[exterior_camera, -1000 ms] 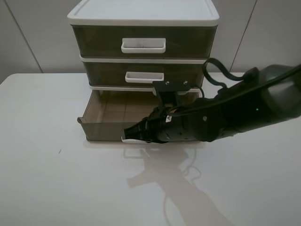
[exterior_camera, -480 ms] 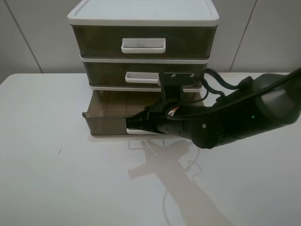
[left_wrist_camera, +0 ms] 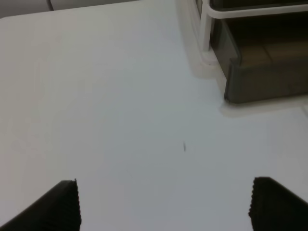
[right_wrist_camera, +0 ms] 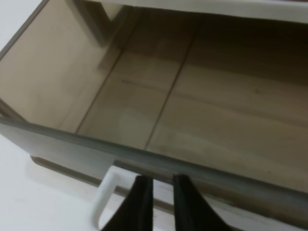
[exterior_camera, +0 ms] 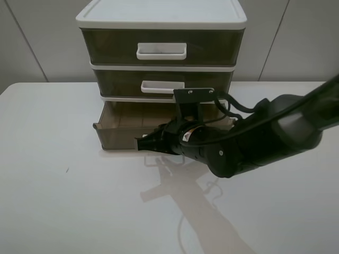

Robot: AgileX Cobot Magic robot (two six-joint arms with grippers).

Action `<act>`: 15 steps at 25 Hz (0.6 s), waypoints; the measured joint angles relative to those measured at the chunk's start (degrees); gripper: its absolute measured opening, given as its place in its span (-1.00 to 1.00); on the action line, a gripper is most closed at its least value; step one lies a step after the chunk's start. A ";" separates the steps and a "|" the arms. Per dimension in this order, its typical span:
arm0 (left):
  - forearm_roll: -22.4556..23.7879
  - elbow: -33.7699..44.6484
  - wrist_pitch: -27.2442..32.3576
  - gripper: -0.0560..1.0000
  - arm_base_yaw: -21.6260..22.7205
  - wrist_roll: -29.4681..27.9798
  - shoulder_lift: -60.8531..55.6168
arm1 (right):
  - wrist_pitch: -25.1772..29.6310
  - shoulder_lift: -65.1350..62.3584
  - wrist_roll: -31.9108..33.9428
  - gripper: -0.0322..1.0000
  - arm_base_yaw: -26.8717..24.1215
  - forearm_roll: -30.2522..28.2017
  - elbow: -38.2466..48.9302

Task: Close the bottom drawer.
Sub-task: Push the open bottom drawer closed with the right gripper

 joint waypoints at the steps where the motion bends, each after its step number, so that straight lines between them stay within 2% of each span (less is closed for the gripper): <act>1: 0.00 0.00 0.00 0.47 0.00 0.00 0.00 | -0.80 0.41 0.00 -0.90 0.00 0.20 0.00; 7: 0.00 0.00 0.00 0.47 0.00 0.00 0.00 | -6.31 2.26 0.00 -0.90 0.34 3.25 0.10; 15: 0.00 0.00 0.00 0.47 0.00 0.00 0.00 | -12.90 5.00 0.00 -0.90 0.34 3.55 0.10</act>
